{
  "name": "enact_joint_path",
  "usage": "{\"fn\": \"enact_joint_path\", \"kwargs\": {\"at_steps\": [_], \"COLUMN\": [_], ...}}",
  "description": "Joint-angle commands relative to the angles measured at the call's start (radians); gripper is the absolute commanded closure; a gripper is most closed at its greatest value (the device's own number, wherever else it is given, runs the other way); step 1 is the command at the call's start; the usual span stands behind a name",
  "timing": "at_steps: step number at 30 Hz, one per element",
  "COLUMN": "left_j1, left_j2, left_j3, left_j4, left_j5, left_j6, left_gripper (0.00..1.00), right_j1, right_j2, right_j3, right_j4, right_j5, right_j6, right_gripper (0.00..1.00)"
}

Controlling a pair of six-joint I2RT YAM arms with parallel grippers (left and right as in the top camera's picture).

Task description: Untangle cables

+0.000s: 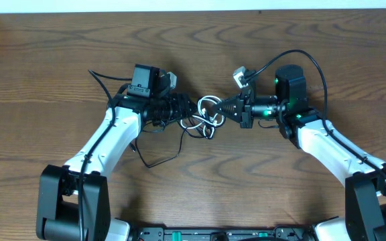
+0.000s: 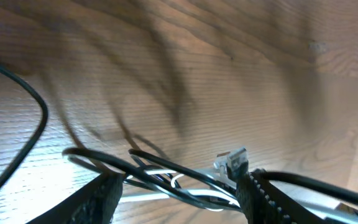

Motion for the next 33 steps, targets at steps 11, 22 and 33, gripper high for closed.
{"fn": "enact_joint_path", "kwargs": {"at_steps": [11,22,33], "left_j1": [-0.055,-0.074,-0.074], "left_j2": [0.01,0.01,0.01], "left_j3": [0.002,0.002,0.002], "left_j4": [-0.017,-0.002,0.005], "left_j5": [0.041,-0.018,-0.002], "left_j6": [0.005,0.005,0.005], "left_gripper": [0.37,0.37,0.35], "right_j1": [0.004,0.005,0.005], "right_j2": [-0.002,-0.002,-0.002], "right_j3": [0.002,0.002,0.002], "right_j4": [0.104,0.159,0.195], "right_j5": [-0.074,-0.146,-0.166], "right_j6": [0.085,0.126,0.166], "right_gripper": [0.99,0.99,0.99]}}
